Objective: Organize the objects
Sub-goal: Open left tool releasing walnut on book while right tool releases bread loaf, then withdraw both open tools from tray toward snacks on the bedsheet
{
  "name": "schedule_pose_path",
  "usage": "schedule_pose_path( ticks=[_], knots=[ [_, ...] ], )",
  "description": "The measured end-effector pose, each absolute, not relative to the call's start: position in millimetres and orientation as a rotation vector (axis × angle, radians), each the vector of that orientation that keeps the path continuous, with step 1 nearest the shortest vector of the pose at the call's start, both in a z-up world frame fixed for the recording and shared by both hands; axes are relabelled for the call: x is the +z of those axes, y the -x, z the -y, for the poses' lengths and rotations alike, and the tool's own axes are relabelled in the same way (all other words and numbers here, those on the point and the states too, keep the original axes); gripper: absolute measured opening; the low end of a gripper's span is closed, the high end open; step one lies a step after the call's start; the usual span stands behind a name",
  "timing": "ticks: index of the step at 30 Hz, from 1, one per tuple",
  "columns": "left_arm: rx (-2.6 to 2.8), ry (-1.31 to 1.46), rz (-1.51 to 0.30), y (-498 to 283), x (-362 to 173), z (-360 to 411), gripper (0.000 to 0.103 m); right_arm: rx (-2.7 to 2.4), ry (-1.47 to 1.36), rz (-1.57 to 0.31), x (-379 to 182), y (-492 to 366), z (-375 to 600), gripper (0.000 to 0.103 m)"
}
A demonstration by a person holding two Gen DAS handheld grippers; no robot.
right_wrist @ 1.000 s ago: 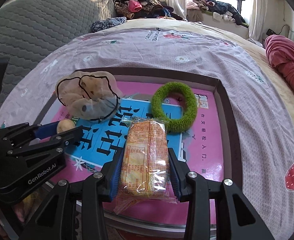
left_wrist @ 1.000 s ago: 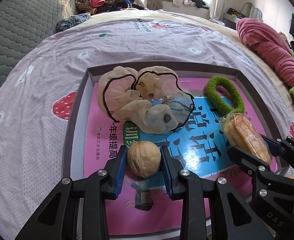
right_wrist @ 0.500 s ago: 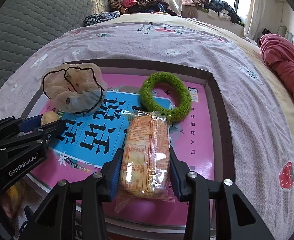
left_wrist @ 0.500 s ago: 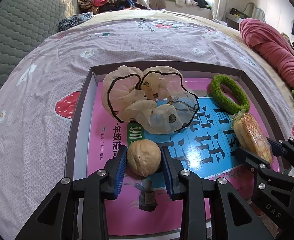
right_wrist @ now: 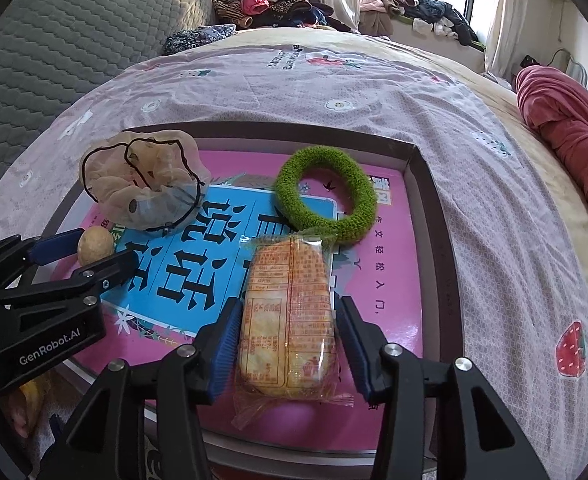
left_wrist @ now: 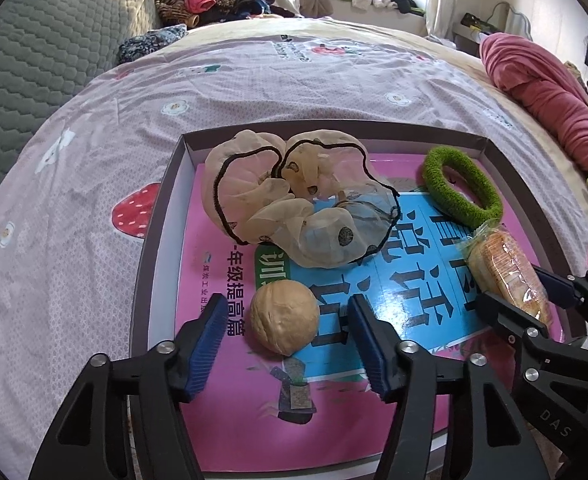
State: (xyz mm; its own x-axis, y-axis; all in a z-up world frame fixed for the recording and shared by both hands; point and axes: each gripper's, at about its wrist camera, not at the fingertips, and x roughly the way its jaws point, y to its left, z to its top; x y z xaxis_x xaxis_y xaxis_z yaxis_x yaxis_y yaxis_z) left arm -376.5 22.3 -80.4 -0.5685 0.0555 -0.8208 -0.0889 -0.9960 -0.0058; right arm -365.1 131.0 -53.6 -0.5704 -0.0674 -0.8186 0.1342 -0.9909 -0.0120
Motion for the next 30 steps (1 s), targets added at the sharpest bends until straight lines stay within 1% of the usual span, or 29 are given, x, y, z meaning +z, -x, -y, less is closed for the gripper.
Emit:
schedule_pose_path(
  ticks=[1,9,12,14,16,21,23,26,30],
  knots=[
    [2.712,1.421,-0.058,377,-81,-22,0.07,-2.69,-1.389,-0.107,-52,365,-131,0.052],
    [2.708,1.436,-0.066,377,-81,-23,0.075,-2.713,-1.36,-0.087,-44,363,-135,0.054],
    [2.675,1.443,-0.008,378,-81,-20,0.078,-2.724,-1.338,-0.074,-38,361,-137,0.056],
    [2.681,1.446,-0.004,379,-80,-18,0.078,-2.737,-1.319,-0.068,-34,360,-138,0.058],
    [2.687,1.452,-0.004,378,-79,-18,0.078,-2.742,-1.309,-0.066,-31,360,-139,0.058],
    [2.656,1.412,0.103,374,-68,-12,0.078,-2.755,-1.292,-0.05,-26,358,-142,0.06],
    [2.679,1.399,0.094,372,-63,-11,0.078,-2.753,-1.288,-0.044,-25,358,-142,0.064],
    [2.713,1.388,0.068,371,-57,-9,0.08,-2.754,-1.28,-0.037,-23,357,-143,0.067],
    [2.722,1.386,0.086,371,-54,-4,0.083,-2.755,-1.261,-0.035,-19,354,-142,0.068]
  ],
)
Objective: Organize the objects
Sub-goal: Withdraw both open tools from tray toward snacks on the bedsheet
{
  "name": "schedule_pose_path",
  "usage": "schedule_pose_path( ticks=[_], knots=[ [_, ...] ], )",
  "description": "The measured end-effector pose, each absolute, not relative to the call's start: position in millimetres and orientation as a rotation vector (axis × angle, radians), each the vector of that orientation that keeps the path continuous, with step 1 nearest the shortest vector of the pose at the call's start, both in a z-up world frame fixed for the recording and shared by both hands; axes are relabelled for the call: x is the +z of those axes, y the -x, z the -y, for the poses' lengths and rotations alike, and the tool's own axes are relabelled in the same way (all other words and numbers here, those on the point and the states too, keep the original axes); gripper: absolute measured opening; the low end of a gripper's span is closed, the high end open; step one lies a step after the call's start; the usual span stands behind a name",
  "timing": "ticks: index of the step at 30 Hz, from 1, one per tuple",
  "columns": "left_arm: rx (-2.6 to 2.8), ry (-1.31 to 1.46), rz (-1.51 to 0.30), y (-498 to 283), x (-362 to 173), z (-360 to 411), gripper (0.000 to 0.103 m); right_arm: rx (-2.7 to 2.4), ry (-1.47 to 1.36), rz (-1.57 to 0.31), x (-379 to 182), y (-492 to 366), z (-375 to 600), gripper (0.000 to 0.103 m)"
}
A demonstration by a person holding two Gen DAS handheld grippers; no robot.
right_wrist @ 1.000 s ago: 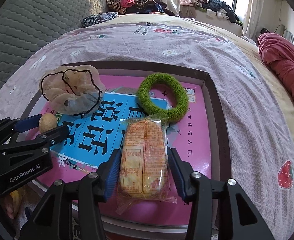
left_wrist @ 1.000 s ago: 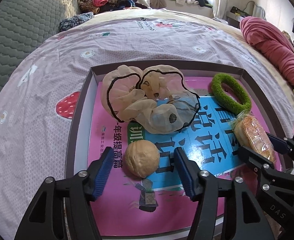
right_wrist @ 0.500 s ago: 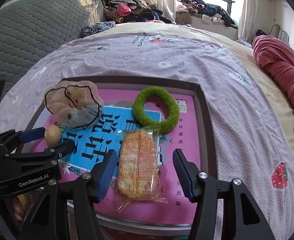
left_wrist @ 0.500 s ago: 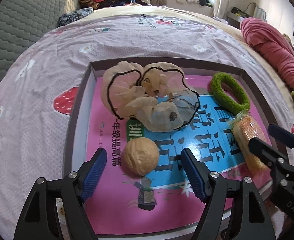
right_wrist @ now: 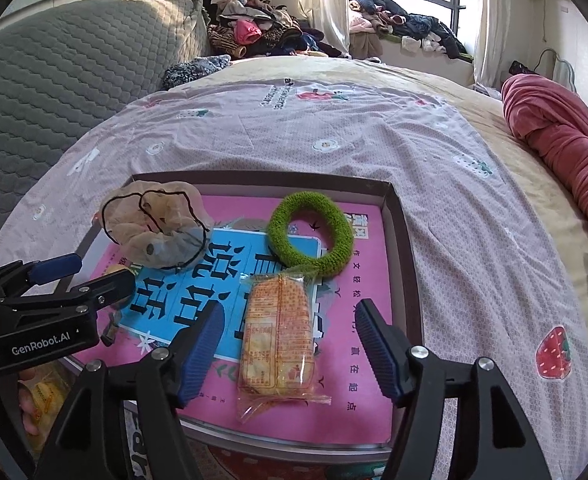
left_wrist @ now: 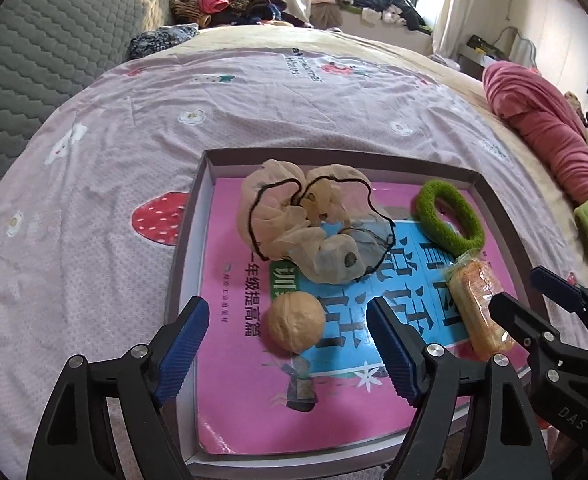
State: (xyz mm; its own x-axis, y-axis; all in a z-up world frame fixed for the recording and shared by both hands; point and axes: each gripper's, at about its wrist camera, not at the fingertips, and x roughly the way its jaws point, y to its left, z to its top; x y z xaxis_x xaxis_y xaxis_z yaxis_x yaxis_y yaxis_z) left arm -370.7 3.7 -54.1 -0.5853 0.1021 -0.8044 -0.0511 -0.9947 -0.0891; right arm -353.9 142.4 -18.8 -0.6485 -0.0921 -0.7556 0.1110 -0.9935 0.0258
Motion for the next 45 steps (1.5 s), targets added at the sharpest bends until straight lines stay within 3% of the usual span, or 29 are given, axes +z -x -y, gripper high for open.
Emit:
schedule_pose_path(
  ticks=[23,45],
  knots=[
    [2.845,1.118,0.102,316,28,15,0.087,-2.918,-0.861,-0.095,77,287,-124,0.093],
    [2.907,1.086,0.119,175,109,39,0.087,-2.977,-0.805,-0.212,157,161,-127,0.095]
  ],
)
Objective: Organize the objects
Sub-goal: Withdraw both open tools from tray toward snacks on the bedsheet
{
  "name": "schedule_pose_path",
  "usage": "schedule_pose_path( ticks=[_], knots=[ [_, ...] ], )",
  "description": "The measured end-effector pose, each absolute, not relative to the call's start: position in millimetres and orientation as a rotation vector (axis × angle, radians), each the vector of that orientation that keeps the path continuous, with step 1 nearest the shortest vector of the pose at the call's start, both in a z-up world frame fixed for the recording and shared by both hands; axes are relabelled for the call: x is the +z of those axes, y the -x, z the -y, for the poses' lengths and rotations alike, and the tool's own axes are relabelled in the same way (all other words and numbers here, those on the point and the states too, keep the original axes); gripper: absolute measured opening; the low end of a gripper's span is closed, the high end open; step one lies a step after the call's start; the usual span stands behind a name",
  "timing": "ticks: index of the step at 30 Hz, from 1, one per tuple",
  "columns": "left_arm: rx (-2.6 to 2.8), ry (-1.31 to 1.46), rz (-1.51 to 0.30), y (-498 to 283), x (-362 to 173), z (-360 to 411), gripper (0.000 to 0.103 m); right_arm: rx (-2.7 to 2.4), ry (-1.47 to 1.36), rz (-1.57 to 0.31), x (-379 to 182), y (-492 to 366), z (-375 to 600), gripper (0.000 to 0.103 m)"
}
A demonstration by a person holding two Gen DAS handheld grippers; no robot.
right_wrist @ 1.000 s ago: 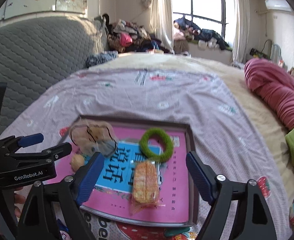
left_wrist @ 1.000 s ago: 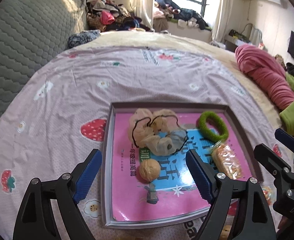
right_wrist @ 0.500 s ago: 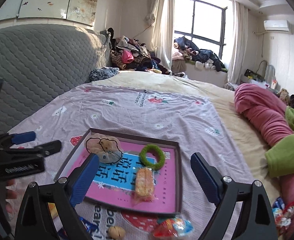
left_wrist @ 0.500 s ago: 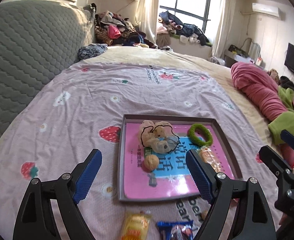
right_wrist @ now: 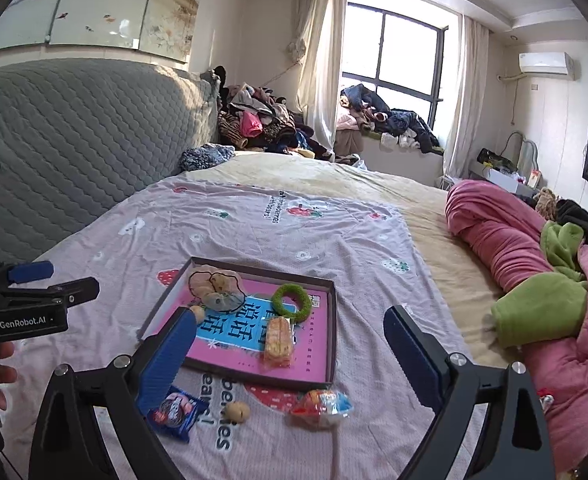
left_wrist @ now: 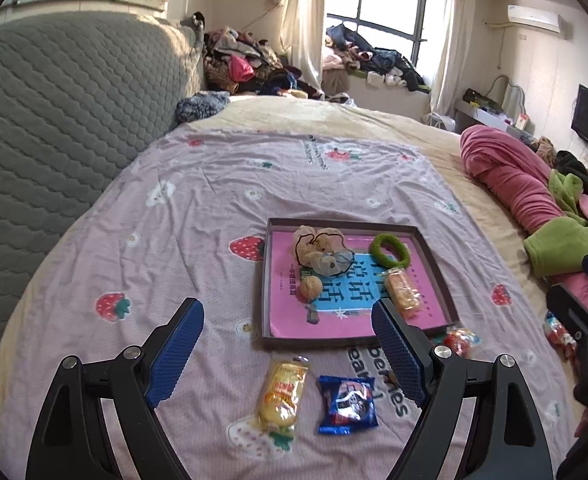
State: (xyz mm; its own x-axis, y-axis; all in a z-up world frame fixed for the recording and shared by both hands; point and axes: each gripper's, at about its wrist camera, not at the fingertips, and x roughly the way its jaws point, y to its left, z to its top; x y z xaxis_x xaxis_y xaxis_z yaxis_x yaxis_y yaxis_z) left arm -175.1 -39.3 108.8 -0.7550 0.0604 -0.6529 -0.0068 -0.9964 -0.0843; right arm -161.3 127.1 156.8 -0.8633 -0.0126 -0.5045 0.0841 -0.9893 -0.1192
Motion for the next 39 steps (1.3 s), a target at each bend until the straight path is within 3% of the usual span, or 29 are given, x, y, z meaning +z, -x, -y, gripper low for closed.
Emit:
schedule_pose_path(
  ticks=[14,39],
  knots=[
    [2.933,1.082,0.058,115,129,33,0.087,-2.966,-0.8,-0.248,172,111,-123,0.095],
    [2.858,1.296,-0.007,92,50,25,0.087,-2.905,-1.022,-0.283,106,94,-117,0.096]
  ],
)
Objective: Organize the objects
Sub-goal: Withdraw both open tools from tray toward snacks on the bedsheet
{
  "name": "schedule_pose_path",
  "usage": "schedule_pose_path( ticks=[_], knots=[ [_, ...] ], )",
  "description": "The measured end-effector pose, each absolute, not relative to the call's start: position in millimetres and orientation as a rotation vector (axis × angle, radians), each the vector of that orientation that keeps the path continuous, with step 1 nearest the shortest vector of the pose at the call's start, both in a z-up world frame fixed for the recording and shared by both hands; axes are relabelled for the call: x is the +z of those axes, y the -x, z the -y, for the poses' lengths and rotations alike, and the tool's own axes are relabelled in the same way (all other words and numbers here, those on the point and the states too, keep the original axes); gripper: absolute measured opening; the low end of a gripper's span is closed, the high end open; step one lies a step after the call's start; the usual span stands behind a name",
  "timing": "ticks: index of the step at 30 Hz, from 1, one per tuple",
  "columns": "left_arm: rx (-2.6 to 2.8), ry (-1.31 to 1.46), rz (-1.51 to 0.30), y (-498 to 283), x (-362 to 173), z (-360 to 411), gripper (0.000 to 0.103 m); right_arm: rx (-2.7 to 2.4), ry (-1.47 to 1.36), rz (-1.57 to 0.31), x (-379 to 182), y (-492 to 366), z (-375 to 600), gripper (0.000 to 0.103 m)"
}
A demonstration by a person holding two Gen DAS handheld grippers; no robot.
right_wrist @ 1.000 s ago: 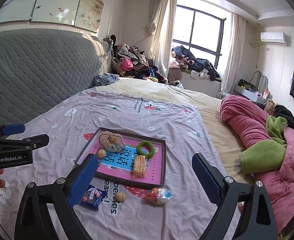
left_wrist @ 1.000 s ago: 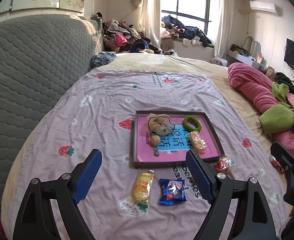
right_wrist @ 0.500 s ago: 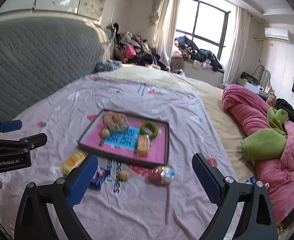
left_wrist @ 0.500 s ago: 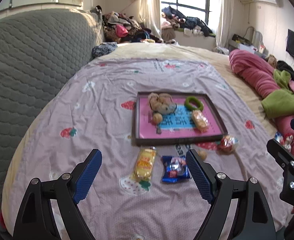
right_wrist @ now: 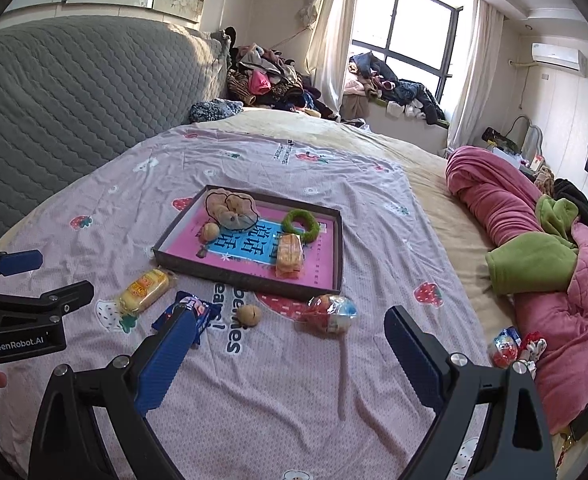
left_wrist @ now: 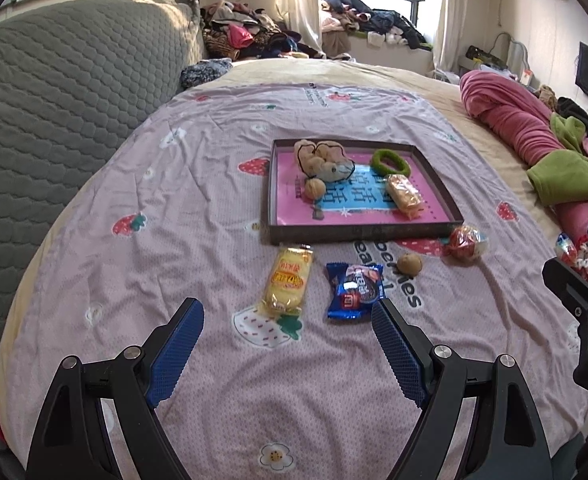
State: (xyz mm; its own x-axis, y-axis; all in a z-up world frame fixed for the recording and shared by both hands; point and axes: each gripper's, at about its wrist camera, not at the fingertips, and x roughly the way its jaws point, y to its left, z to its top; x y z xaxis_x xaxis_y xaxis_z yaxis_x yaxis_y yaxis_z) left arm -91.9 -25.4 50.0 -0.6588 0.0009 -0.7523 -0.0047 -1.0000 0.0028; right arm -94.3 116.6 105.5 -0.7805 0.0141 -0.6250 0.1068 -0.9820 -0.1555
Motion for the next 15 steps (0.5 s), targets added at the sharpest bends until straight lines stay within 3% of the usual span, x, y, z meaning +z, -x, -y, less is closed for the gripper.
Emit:
schedule_pose_path(
  ticks=[15],
  knots=[
    [2.833,1.322,-0.024,79,40,25,0.087,-2.887,-1.05,-0.308,96,80,-109,0.096]
  ],
)
